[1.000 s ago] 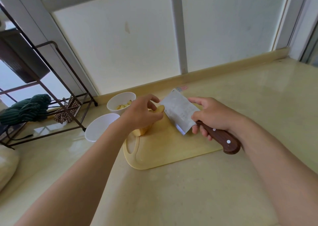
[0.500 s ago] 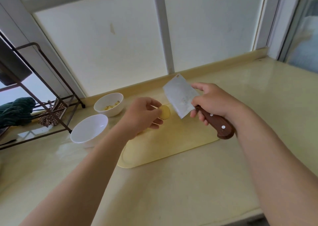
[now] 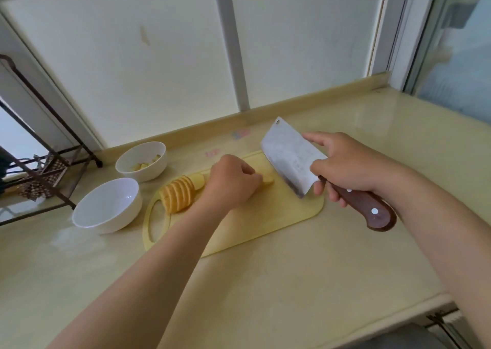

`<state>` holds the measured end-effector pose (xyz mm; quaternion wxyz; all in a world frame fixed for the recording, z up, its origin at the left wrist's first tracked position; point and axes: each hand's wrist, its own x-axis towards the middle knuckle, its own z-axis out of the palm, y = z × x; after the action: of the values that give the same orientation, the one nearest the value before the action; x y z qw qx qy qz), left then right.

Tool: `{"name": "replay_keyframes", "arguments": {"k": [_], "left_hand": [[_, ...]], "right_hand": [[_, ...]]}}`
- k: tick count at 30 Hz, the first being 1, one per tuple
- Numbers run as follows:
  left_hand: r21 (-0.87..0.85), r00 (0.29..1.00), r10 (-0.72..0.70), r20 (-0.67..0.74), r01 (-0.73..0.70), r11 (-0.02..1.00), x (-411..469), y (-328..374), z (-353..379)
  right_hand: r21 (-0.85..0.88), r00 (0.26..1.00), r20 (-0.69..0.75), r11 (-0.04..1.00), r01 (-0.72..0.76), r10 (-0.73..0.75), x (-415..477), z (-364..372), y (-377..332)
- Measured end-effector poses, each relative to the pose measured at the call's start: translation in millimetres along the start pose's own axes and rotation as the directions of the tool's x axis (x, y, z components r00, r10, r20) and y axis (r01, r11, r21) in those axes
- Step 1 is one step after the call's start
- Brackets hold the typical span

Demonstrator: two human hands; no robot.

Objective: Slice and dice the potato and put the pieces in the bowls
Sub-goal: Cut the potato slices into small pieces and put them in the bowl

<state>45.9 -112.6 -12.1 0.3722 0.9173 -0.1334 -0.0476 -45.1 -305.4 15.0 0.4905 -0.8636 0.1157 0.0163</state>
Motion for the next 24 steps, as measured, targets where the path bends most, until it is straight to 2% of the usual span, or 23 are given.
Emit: {"name": "replay_keyframes", "arguments": {"k": [4,6,8,11,16,24], "left_hand": [[0.173,0.976,0.162,0.147,-0.187,0.967,-2.4,-5.6,-5.6],[0.253,0.936,0.313,0.163,-0.347,0.903,-3.9,-12.1,-1.5],[0.268,0.896,0.413,0.164,-0.444,0.855,-2.4,-20.7,3.5],[0.230,0.852,0.496,0.170,-0.523,0.820,1.9,-27.7,7.5],[0.204,0.816,0.573,0.082,-0.576,0.791,0.4,-25.4,17.3],[0.160,0.703,0.688,0.177,-0.711,0.685,7.6,-35.3,11.0]], "right_hand": [[-0.077,0.999,0.028,0.997,-0.013,0.015,-5.0,-2.2,-0.2],[-0.125,0.999,0.039,0.992,-0.014,0.019,-7.3,-2.0,-1.7],[-0.159,0.999,0.032,0.987,-0.016,0.022,-9.5,-0.9,-2.7],[-0.200,1.000,0.014,0.980,-0.014,0.017,-10.5,2.8,-3.7],[-0.236,1.000,0.017,0.972,-0.012,0.016,-10.2,8.2,-9.9],[-0.476,0.998,0.058,0.879,0.015,0.014,-6.7,18.3,-37.7]]}}
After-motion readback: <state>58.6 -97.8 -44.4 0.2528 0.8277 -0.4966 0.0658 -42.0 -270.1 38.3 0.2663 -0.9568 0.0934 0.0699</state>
